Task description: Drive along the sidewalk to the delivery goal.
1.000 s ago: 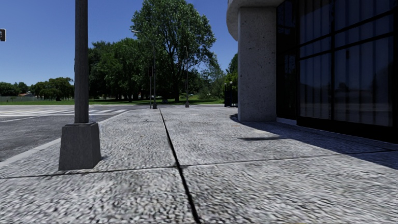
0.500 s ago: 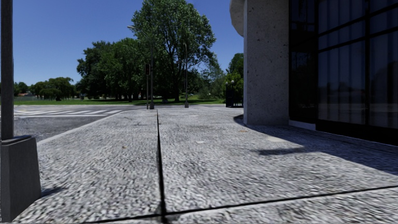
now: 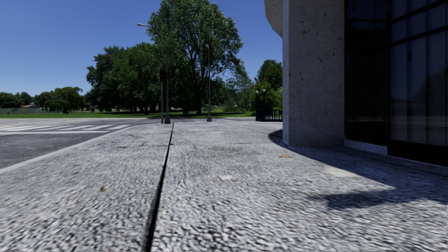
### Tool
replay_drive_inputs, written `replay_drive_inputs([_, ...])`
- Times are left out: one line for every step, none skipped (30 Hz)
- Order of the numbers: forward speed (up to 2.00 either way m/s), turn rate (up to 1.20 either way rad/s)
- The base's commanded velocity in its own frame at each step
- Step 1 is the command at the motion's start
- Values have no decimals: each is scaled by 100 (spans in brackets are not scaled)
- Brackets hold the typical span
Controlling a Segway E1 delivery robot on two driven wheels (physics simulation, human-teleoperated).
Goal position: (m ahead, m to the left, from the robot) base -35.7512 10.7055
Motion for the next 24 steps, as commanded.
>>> replay_drive_inputs([200, 0])
replay_drive_inputs([200, 0])
replay_drive_inputs([200, 0])
replay_drive_inputs([200, 0])
replay_drive_inputs([200, 0])
replay_drive_inputs([200, 0])
replay_drive_inputs([200, 0])
replay_drive_inputs([200, 0])
replay_drive_inputs([200, 0])
replay_drive_inputs([200, 0])
replay_drive_inputs([200, 0])
replay_drive_inputs([200, 0])
replay_drive_inputs([200, 0])
replay_drive_inputs([200, 0])
replay_drive_inputs([200, 0])
replay_drive_inputs([200, 0])
replay_drive_inputs([200, 0])
replay_drive_inputs([200, 0])
replay_drive_inputs([200, 0])
replay_drive_inputs([200, 0])
replay_drive_inputs([200, 0])
replay_drive_inputs([200, 0])
replay_drive_inputs([200, 0])
replay_drive_inputs([200, 0])
